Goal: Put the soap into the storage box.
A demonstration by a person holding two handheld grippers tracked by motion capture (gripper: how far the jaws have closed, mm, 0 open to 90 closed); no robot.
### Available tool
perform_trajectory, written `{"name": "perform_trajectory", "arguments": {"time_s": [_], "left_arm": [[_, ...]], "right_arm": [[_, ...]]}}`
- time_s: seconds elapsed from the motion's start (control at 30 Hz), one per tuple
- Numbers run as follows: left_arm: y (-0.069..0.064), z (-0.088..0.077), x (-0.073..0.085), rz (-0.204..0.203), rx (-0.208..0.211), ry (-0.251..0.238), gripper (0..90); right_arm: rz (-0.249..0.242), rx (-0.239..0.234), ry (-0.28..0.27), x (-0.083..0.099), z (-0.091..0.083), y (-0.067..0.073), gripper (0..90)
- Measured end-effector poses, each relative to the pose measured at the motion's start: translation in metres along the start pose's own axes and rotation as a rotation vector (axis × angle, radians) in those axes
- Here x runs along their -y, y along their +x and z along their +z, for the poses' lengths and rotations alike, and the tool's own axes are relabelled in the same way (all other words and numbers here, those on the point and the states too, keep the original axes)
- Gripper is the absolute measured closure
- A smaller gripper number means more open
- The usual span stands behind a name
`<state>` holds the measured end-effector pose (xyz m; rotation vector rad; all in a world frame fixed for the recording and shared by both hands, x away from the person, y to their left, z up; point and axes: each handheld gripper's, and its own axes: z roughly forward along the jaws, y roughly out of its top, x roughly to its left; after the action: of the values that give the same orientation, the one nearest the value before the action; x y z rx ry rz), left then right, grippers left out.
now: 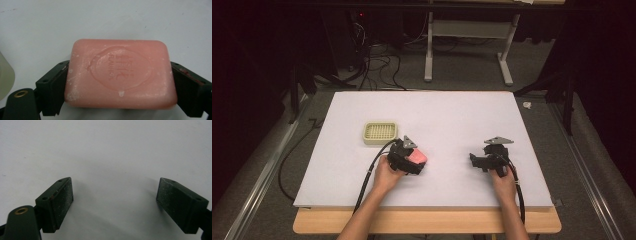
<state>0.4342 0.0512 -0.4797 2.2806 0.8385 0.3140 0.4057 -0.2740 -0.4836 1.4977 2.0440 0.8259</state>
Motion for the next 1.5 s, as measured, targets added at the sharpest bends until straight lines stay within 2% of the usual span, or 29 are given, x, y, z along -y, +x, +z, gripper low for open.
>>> {"name": "perform_trajectory", "arguments": {"time_s": [0.63, 0.83, 1.13, 1.5], "left_arm": [[-0.003, -0.008, 0.001, 0.020, -0.020, -0.006, 13.7], [0.001, -0.018, 0.000, -0.013, -0.028, -0.038, 13.7], [0.004, -0.029, 0.000, -0.015, -0.044, -0.053, 13.7], [0.017, -0.048, 0.005, -0.070, -0.076, -0.092, 13.7]], "right_arm": [[0.000, 0.000, 0.000, 0.000, 0.000, 0.000, 14.6], [0.000, 0.000, 0.000, 0.000, 0.000, 0.000, 14.6], [0.000, 0.000, 0.000, 0.000, 0.000, 0.000, 14.6], [0.000, 0.000, 0.000, 0.000, 0.000, 0.000, 14.6]]}}
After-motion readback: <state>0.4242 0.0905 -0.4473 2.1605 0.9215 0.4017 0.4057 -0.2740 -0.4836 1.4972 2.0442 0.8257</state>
